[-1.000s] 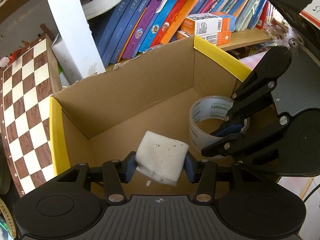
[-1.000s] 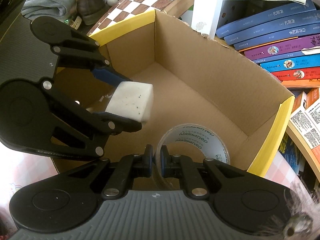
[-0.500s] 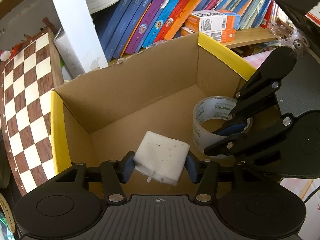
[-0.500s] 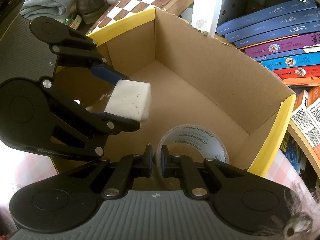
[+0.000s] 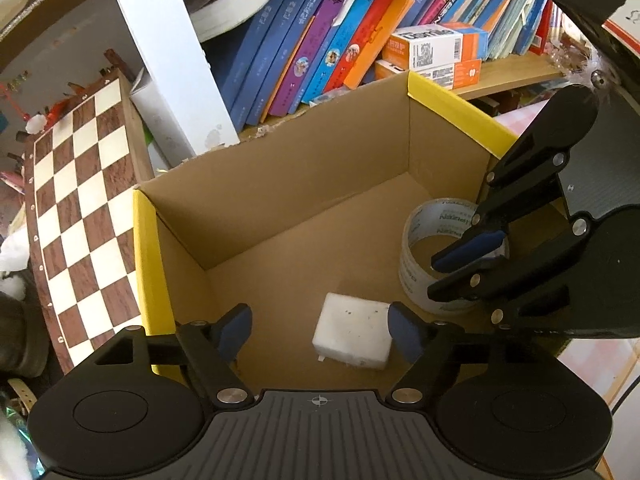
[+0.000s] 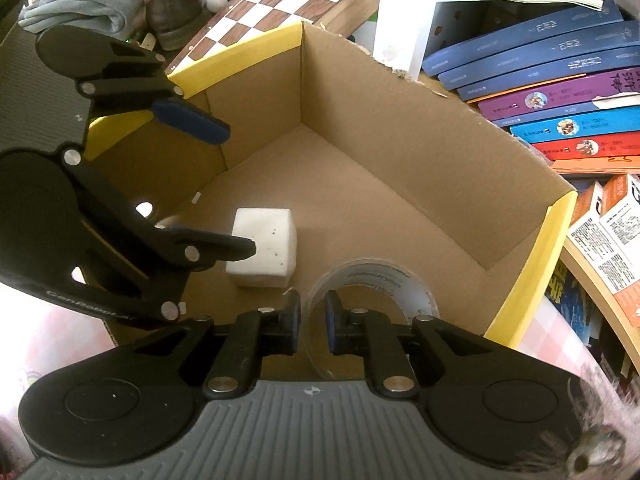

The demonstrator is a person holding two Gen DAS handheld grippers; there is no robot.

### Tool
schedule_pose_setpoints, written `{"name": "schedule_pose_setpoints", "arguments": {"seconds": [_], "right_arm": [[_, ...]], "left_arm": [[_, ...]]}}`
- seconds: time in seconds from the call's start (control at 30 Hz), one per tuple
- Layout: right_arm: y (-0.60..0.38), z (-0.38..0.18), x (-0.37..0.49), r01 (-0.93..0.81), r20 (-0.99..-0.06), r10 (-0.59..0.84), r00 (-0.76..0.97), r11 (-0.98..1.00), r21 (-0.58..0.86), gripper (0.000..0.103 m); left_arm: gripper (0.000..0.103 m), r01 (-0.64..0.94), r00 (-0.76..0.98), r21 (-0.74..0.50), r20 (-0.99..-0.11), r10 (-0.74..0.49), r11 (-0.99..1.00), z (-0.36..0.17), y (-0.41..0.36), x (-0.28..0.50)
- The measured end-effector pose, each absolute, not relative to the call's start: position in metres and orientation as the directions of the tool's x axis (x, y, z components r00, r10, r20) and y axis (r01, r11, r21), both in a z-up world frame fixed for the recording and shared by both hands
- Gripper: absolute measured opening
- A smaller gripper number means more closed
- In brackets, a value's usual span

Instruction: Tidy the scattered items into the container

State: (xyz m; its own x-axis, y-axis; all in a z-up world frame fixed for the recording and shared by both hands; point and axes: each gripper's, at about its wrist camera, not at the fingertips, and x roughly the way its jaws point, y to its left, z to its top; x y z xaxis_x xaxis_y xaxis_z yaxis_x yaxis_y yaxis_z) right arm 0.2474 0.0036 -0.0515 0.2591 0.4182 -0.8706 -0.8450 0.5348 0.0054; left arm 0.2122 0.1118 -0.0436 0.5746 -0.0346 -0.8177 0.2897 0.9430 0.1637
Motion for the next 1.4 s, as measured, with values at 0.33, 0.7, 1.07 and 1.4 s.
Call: {"name": "schedule_pose_setpoints", "arguments": {"seconds": [0.33, 0.7, 1.07, 1.4], "right_arm": [[-0.012, -0.021, 0.240, -0.799, -0.821, 0.463, 0.333, 0.601, 0.014, 0.031], [-0.033, 0.024, 0.204, -0.781, -0.731, 0.506, 0.458, 0.622, -0.059, 0.045], [-0.072, 0.062, 0.154, -0.734, -0.654, 0.516, 0.553, 0.674, -0.089, 0.056], [-0.122, 0.074, 0.105, -0.650, -0.614, 0.483, 0.624, 0.757, -0.065, 0.062]], "left_arm": [[0.087, 0.267, 0.645, 0.192, -0.764, -0.028, 0.944, -0.017, 0.110, 0.192], [0.088, 0.238, 0.728, 0.210, -0.685, -0.031, 0.948, 0.024, 0.105, 0.156], [0.089, 0.222, 0.803, 0.223, -0.594, -0.048, 0.949, 0.068, 0.096, 0.106], [0.094, 0.244, 0.837, 0.235, -0.541, -0.081, 0.941, 0.091, 0.077, 0.068]]}}
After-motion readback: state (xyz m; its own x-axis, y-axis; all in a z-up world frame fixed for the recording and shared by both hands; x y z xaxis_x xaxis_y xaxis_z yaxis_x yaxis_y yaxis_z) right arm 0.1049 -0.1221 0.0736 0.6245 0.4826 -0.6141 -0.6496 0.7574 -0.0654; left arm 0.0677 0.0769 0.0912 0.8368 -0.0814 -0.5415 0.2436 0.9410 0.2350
